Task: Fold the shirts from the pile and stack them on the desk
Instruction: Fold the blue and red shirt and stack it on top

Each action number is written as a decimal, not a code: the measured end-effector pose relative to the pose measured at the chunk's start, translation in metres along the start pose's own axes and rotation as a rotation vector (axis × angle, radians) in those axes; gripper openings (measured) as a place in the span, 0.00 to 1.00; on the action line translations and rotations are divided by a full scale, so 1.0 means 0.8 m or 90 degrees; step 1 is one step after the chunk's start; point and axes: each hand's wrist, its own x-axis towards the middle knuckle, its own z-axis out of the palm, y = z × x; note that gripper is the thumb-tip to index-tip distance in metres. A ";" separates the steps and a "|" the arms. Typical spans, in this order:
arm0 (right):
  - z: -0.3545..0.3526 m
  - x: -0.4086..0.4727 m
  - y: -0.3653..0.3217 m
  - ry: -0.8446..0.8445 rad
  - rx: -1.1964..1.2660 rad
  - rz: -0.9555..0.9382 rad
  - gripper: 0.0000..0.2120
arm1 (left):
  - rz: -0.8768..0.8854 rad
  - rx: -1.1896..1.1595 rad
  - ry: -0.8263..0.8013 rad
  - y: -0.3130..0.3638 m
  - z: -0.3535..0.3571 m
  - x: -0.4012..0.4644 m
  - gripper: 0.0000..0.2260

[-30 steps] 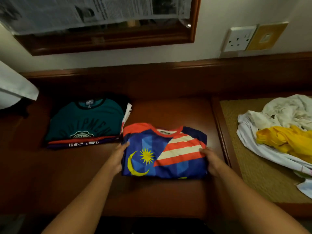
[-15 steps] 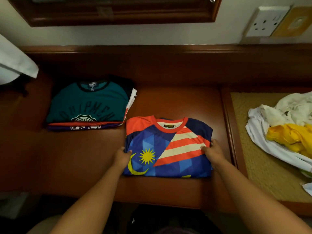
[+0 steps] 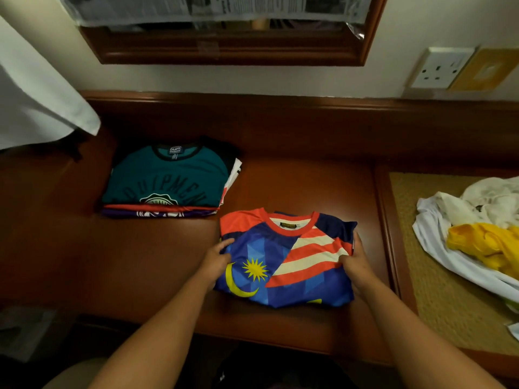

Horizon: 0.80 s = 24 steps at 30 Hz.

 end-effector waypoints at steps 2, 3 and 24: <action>-0.001 -0.008 -0.007 -0.002 0.003 0.007 0.30 | -0.014 -0.010 0.015 0.005 -0.002 -0.012 0.24; -0.001 -0.014 -0.010 0.000 0.003 0.006 0.32 | -0.012 -0.015 0.017 0.008 -0.005 -0.019 0.24; 0.184 -0.072 -0.128 -0.058 0.075 -0.106 0.29 | 0.102 -0.140 0.087 0.070 -0.243 -0.022 0.27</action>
